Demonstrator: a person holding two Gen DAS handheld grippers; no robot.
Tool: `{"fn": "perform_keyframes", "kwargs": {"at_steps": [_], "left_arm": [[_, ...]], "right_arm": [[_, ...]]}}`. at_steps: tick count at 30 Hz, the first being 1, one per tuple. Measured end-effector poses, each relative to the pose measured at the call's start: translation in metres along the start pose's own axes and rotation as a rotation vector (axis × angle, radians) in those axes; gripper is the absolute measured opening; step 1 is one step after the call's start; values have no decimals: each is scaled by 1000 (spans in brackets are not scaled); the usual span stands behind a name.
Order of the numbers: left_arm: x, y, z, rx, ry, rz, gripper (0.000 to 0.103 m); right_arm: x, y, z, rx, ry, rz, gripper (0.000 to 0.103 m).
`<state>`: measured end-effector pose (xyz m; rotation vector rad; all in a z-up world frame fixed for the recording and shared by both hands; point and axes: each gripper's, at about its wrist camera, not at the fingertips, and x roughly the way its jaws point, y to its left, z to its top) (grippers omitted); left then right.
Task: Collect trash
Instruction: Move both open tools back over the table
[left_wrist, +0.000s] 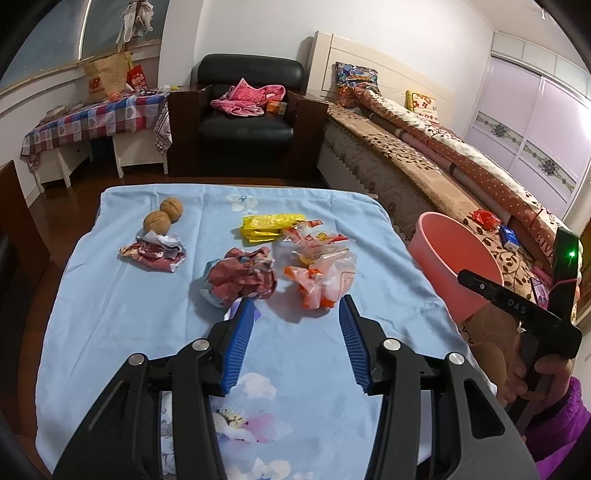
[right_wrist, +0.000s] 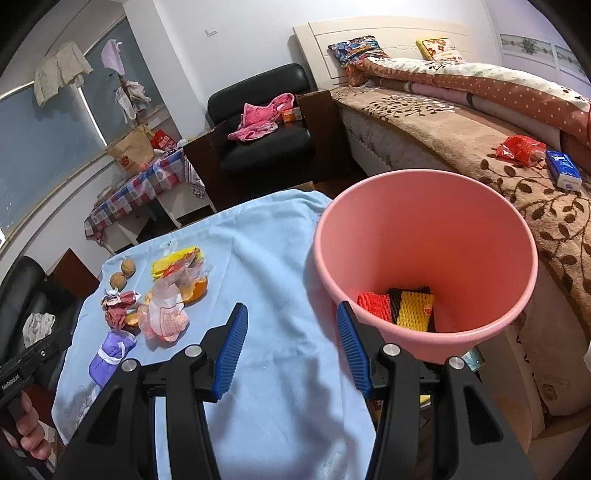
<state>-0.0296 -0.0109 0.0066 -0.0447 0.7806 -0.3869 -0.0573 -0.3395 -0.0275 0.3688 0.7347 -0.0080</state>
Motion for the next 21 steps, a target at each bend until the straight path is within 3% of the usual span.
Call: {"fn": "perform_keyframes", "kwargs": {"at_steps": [21], "left_arm": [[11, 42, -32, -47, 108, 105, 48]], "right_arm": [[20, 23, -16, -56, 70, 53, 50]]}}
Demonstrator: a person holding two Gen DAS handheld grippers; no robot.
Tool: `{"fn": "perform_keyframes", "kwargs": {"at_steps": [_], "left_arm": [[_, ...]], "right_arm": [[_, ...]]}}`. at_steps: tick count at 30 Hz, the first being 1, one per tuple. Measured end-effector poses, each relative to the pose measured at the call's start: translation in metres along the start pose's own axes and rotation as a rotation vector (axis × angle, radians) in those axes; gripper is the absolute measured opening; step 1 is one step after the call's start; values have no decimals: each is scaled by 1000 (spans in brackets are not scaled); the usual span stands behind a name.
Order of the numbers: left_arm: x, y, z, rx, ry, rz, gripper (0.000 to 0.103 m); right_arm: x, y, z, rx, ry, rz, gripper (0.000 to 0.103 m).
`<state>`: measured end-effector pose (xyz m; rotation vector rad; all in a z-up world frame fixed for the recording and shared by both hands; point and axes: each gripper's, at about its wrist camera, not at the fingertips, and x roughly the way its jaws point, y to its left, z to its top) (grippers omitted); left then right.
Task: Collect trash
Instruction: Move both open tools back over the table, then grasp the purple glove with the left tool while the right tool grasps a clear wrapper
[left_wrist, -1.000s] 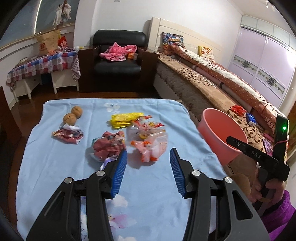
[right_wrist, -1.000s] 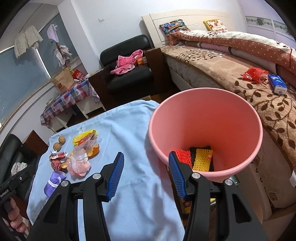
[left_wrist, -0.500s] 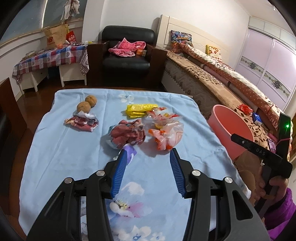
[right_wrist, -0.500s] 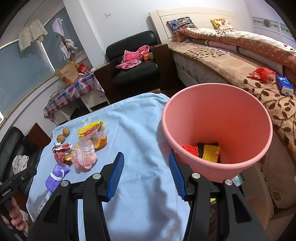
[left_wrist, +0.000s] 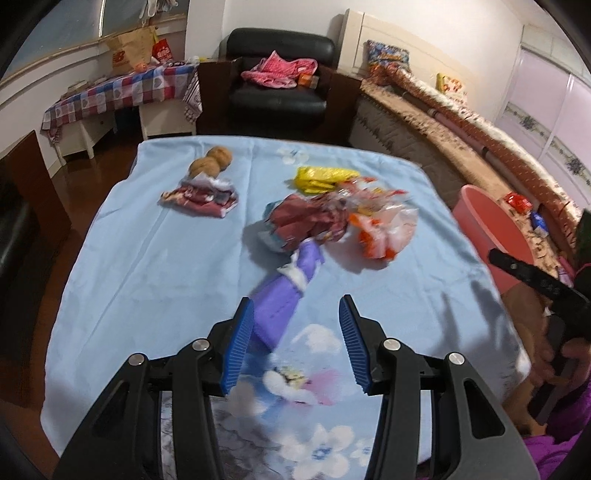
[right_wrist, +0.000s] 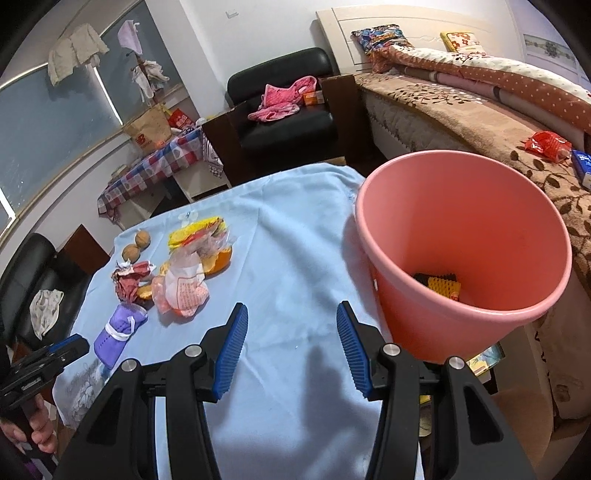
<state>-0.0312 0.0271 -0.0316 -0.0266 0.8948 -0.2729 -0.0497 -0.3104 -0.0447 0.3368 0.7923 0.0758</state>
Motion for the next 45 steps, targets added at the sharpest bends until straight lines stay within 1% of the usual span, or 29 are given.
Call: {"fn": "perform_keyframes", "kwargs": {"at_steps": [4, 9, 14, 15, 16, 17, 20, 25, 29, 32, 34, 35, 37, 40, 45], "left_arm": [[13, 4, 3, 13, 15, 18, 48], [27, 5, 3, 30, 37, 14, 48], [33, 7, 3, 42, 29, 5, 48], [33, 9, 3, 42, 25, 4, 45], [33, 10, 3, 42, 22, 1, 39], [33, 11, 3, 42, 26, -4, 29], [32, 17, 2, 34, 24, -20, 25], [27, 19, 0, 51, 13, -25, 23], [19, 20, 0, 48, 5, -62, 22], [12, 18, -2, 64, 3, -99, 22], [10, 14, -3, 80, 8, -117, 22], [9, 12, -4, 88, 10, -123, 22], [7, 9, -5, 102, 17, -133, 22], [4, 6, -6, 110, 30, -144, 22], [-4, 1, -9, 130, 34, -173, 22]], "right_arm": [[4, 3, 0, 6, 20, 35, 50], [11, 14, 3, -1, 46, 98, 50], [26, 34, 8, -18, 89, 160, 50], [30, 38, 8, -18, 99, 170, 50], [33, 41, 9, -16, 108, 182, 50], [37, 45, 11, -14, 117, 196, 50], [50, 58, 17, -12, 135, 228, 50], [68, 69, 24, -24, 147, 219, 50], [78, 76, 29, -33, 149, 221, 50], [85, 82, 29, -50, 154, 217, 39], [91, 84, 28, -61, 164, 216, 26], [93, 85, 26, -67, 169, 219, 23], [92, 85, 24, -73, 164, 230, 13], [86, 84, 21, -85, 163, 247, 7], [69, 76, 15, -84, 164, 260, 5]]}}
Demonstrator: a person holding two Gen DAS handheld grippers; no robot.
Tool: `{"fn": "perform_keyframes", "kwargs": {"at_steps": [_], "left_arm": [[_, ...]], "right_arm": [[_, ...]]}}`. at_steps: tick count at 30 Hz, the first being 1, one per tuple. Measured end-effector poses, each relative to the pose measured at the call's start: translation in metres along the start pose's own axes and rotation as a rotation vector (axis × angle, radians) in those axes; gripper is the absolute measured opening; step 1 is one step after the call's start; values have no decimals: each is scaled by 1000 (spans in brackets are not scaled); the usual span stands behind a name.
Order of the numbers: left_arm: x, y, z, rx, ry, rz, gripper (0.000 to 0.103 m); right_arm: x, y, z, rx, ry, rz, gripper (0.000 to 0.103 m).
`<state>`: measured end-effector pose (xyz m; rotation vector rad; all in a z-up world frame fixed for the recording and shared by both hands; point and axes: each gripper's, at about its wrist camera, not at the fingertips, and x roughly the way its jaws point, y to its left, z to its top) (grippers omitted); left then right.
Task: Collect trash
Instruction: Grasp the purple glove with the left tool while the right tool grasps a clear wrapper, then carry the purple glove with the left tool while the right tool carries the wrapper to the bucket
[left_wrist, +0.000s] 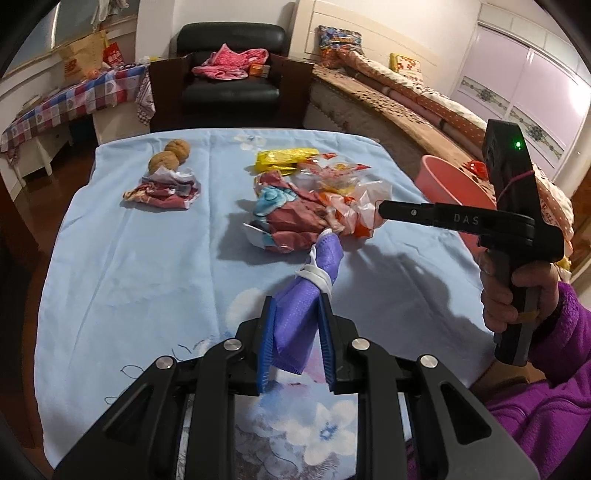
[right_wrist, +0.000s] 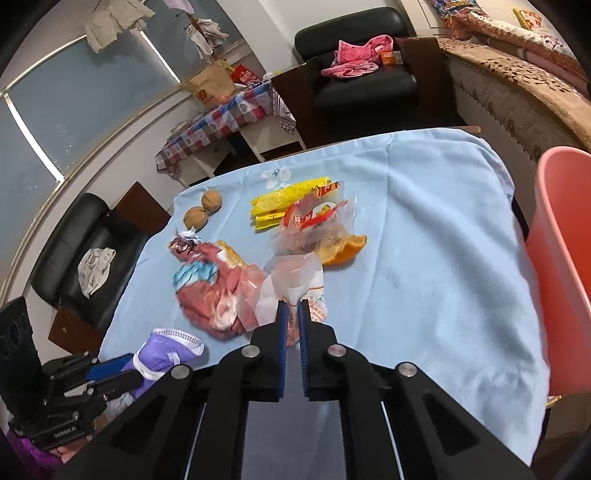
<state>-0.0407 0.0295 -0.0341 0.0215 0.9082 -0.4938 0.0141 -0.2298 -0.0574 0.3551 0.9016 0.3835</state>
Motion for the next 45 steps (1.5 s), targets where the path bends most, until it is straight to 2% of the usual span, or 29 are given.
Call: {"fn": "perform_keyframes", "kwargs": {"at_steps": [8, 19, 31, 37, 45], "left_arm": [[-11, -15, 6, 24, -32, -38, 22], [0, -54, 42, 39, -68, -111, 22], [32, -116, 90, 59, -93, -201, 22], [47, -146, 108, 99, -90, -218, 22], [71, -179, 125, 129, -72, -220, 22]], "right_arm": [[-45, -16, -9, 44, -77, 2, 5], [-89, -52, -10, 128, -190, -52, 6], [-141, -108, -7, 232, -326, -159, 6], [-161, -139, -8, 292, -377, -227, 6], [-168, -165, -10, 341, -396, -293, 6]]}}
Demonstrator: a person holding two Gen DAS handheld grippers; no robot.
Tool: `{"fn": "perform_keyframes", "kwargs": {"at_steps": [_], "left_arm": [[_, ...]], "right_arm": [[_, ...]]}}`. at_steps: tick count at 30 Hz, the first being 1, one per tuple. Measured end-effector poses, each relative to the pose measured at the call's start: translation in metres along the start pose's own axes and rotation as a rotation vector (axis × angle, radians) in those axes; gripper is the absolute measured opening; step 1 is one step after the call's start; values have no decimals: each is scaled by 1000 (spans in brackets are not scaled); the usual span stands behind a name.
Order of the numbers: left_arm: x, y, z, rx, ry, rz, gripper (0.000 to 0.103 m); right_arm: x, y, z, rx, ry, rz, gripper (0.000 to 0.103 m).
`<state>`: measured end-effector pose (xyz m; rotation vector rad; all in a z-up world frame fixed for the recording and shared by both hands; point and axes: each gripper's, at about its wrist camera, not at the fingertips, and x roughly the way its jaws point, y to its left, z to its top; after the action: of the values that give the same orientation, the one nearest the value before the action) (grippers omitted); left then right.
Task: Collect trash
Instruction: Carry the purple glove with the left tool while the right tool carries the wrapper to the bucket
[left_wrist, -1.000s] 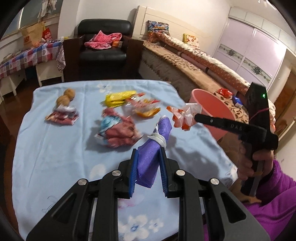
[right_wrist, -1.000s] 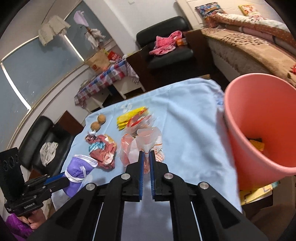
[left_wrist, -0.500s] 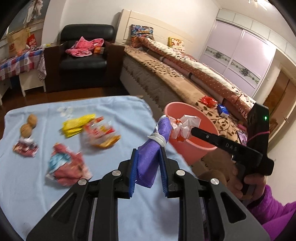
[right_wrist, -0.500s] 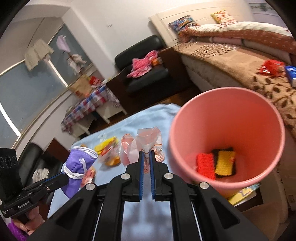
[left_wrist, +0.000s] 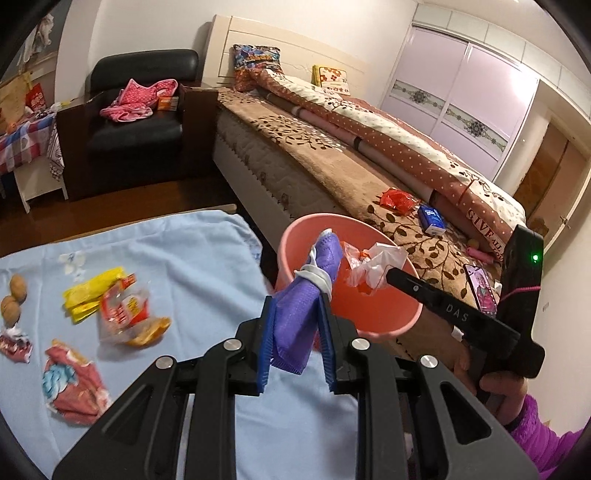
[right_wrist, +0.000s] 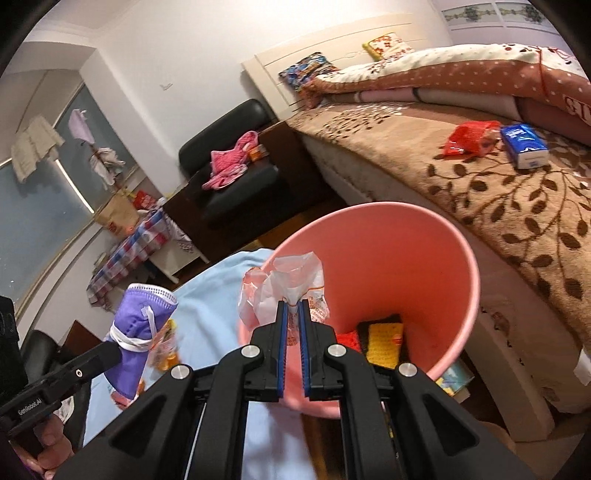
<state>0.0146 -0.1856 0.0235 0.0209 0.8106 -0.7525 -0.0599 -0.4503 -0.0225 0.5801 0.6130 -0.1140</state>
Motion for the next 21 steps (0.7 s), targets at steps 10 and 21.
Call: {"fn": "perform_keyframes", "kwargs": {"at_steps": [10, 21], "left_arm": [[38, -16, 15, 4, 52, 8, 22], [68, -30, 19, 10, 95, 21, 22]], "right_arm": [[7, -15, 1, 6, -8, -60, 6], [13, -22, -4, 16, 9, -65, 6]]}}
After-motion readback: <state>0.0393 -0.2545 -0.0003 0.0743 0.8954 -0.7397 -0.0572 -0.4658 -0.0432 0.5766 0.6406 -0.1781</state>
